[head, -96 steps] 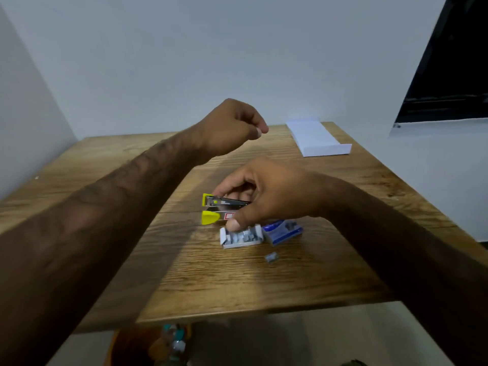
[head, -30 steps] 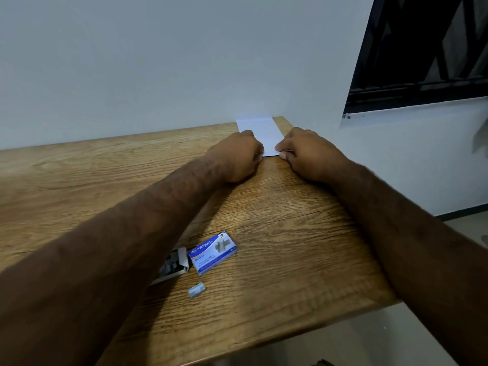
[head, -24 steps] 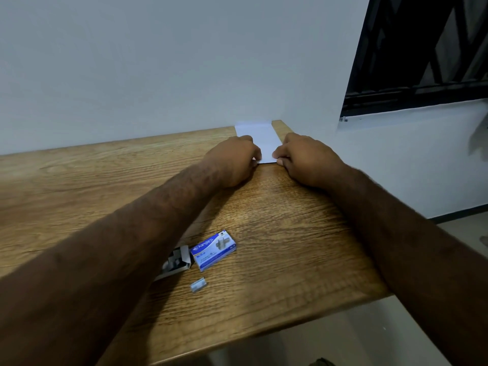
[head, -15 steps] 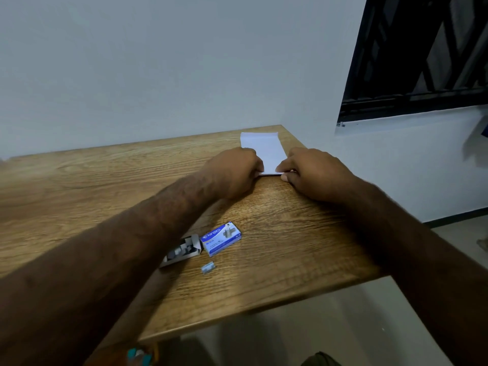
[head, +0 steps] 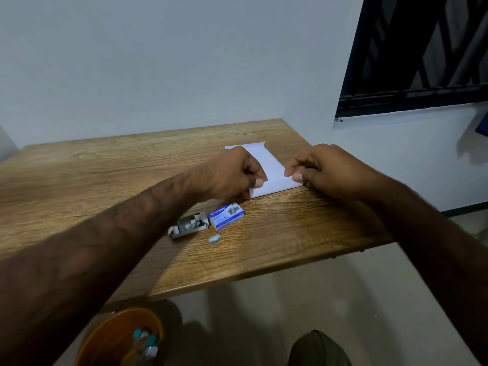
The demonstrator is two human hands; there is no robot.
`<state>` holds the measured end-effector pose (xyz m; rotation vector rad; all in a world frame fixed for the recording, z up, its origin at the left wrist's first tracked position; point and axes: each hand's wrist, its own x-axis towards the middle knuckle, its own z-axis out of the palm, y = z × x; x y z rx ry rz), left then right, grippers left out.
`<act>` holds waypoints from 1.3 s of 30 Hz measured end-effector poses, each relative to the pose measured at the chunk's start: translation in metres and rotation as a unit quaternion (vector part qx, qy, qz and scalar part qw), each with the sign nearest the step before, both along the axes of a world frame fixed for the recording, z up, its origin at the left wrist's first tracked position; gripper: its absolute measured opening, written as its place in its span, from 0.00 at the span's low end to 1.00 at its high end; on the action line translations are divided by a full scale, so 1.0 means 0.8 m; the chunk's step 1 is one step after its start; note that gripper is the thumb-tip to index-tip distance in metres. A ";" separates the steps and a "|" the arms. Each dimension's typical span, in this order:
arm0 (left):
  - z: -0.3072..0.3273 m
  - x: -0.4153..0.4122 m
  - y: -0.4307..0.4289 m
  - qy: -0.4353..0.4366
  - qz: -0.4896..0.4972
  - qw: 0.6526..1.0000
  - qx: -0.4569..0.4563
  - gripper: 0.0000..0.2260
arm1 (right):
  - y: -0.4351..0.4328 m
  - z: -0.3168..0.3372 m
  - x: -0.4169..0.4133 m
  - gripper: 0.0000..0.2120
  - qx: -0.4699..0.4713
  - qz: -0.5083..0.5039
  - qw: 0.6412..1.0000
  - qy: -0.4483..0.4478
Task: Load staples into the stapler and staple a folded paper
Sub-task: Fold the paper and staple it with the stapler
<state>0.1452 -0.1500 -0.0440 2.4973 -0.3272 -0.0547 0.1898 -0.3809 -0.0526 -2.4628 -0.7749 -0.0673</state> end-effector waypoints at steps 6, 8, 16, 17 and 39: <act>-0.011 0.012 0.001 -0.023 0.019 0.999 0.015 0.07 | 0.001 -0.009 0.011 0.07 0.021 0.005 1.000 0.007; -0.013 0.014 0.001 -0.044 0.014 0.998 0.045 0.07 | 0.002 -0.014 0.015 0.07 0.029 -0.002 0.999 0.013; -0.014 0.005 0.007 -0.110 -0.046 0.984 0.134 0.09 | 0.010 -0.021 0.020 0.09 0.010 -0.020 1.000 0.010; -0.013 0.004 0.006 -0.117 -0.060 0.980 0.146 0.09 | 0.010 -0.021 0.018 0.09 0.013 -0.016 1.000 0.008; -0.006 0.004 0.021 -0.150 -0.068 0.973 0.162 0.05 | 0.024 -0.024 0.003 0.06 -0.045 -0.013 0.994 -0.095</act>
